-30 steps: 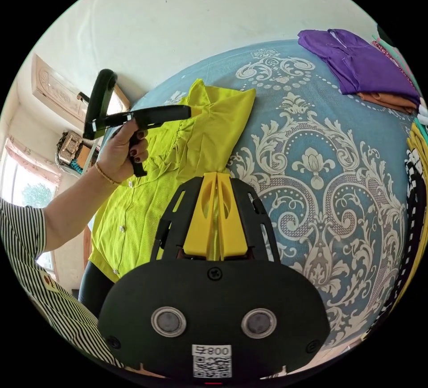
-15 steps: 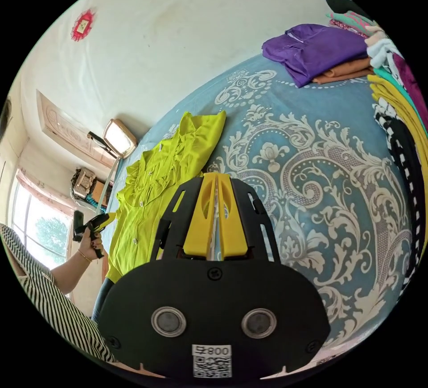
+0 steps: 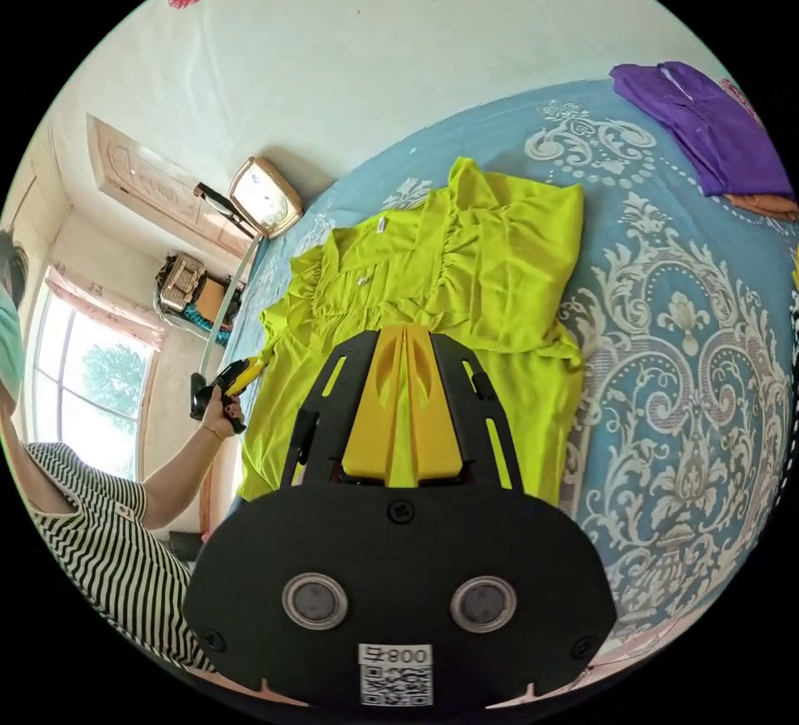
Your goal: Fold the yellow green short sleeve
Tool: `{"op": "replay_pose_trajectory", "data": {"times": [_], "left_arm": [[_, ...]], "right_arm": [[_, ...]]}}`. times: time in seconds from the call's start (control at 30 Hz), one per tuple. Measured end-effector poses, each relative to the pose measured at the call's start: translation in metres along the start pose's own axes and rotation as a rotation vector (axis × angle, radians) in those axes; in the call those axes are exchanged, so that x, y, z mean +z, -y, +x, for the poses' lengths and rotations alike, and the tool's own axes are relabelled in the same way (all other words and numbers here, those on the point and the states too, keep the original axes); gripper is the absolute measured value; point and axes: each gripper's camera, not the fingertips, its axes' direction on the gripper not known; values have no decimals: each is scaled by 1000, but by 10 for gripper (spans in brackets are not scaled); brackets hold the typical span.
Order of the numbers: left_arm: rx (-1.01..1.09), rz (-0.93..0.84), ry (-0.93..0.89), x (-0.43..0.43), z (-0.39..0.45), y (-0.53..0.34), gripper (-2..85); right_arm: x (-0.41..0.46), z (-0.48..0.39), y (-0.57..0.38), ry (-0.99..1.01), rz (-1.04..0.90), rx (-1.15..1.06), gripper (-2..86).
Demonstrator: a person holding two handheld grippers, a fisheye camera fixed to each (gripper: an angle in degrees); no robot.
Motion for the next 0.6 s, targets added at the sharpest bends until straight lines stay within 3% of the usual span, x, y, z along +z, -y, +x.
{"op": "replay_pose_trajectory", "data": {"times": [0.13,0.33,0.6], "left_arm": [[18,-39,-36,-7,-27,1,20],[83,121,-163,-36,-33,-10,5],[161,256,-154,-46,-31,-34,3]], "right_arm": [[65,-64,34,24,-92,-71,1],[152,-150,82,76,-204,-176,2],[251,-271,165,105,-283,-346,15]]}}
